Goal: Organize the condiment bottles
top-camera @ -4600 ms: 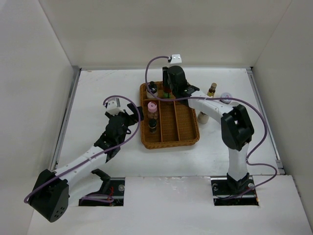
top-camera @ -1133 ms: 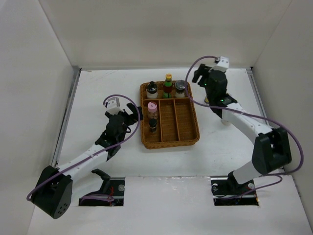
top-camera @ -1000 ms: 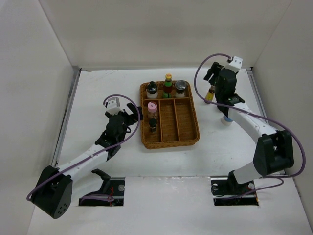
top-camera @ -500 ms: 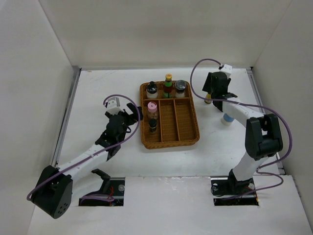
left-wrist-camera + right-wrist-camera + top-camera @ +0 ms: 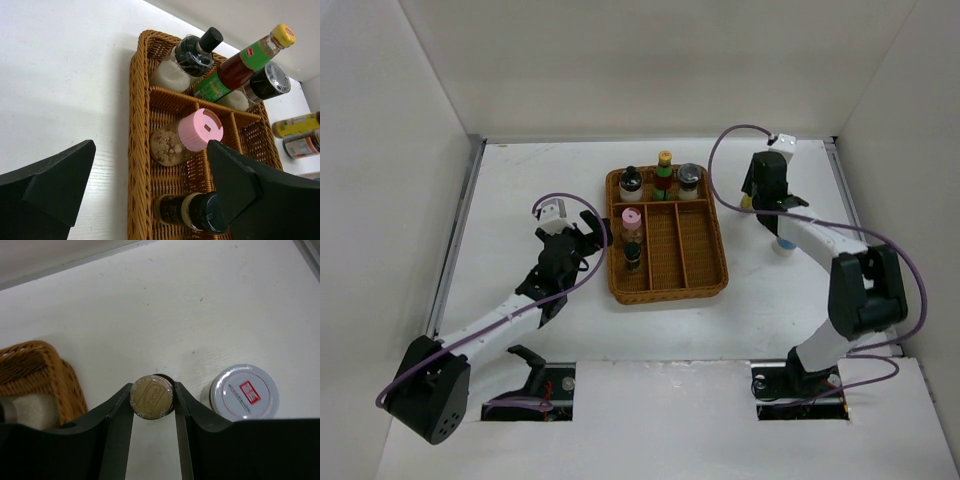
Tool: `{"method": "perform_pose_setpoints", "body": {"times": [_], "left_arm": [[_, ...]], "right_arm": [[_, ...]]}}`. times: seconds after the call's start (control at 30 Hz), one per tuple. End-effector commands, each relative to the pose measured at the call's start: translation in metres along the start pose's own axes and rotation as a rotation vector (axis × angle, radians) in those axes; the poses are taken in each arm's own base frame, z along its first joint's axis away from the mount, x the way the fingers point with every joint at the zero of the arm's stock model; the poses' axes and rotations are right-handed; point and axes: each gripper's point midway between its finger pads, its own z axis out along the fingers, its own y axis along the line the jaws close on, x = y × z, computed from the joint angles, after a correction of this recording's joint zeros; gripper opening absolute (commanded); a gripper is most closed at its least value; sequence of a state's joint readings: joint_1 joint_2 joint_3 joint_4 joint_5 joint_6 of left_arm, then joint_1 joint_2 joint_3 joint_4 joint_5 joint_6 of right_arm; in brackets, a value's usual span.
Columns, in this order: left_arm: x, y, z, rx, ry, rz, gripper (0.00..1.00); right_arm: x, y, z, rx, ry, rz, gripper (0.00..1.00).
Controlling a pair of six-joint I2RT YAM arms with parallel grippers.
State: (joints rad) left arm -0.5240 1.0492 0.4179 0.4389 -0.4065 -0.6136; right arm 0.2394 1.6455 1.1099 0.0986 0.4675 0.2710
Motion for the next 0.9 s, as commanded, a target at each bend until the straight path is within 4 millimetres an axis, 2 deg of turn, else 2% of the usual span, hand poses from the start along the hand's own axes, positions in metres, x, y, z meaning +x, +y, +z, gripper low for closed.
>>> {"method": "perform_pose_setpoints", "body": {"times": [0.0,0.1,0.2,0.33,0.4,0.47,0.6,0.63,0.67,0.77,0.87], "left_arm": [[-0.012,-0.009,0.0,0.039,-0.047,-0.036,0.97],[-0.012,-0.009,0.0,0.04,-0.048,-0.037,0.97],[-0.016,-0.011,-0.001,0.044,-0.057,-0.043,0.97],[-0.03,-0.019,-0.008,0.059,-0.08,-0.062,1.0],[-0.044,-0.025,-0.014,0.06,-0.096,-0.079,1.0],[-0.063,-0.033,-0.024,0.063,-0.12,-0.094,0.95],[-0.098,-0.056,-0.048,0.104,-0.176,-0.14,0.8],[-0.106,-0.065,-0.054,0.122,-0.187,-0.152,0.83],[-0.114,-0.072,-0.06,0.136,-0.195,-0.162,1.0],[-0.135,-0.09,-0.076,0.178,-0.224,-0.216,1.0],[-0.159,-0.12,-0.095,0.267,-0.245,-0.285,1.0]], "right_arm": [[-0.1,0.027,-0.073,-0.126,-0.276,0.113,0.23],[-0.092,0.055,-0.116,-0.25,-0.265,0.104,0.24],[-0.077,0.087,-0.147,-0.369,-0.243,0.096,0.24],[-0.065,0.127,-0.172,-0.504,-0.22,0.104,0.24],[-0.06,0.149,-0.177,-0.577,-0.213,0.118,0.24],[-0.049,0.172,-0.175,-0.631,-0.193,0.106,0.24],[-0.027,0.201,-0.151,-0.631,-0.149,0.075,0.24],[-0.021,0.207,-0.145,-0.626,-0.14,0.068,0.24],[-0.014,0.213,-0.139,-0.624,-0.13,0.06,0.24],[0.003,0.223,-0.123,-0.6,-0.109,0.028,0.24],[0.017,0.224,-0.111,-0.566,-0.087,0.004,0.24]]}}
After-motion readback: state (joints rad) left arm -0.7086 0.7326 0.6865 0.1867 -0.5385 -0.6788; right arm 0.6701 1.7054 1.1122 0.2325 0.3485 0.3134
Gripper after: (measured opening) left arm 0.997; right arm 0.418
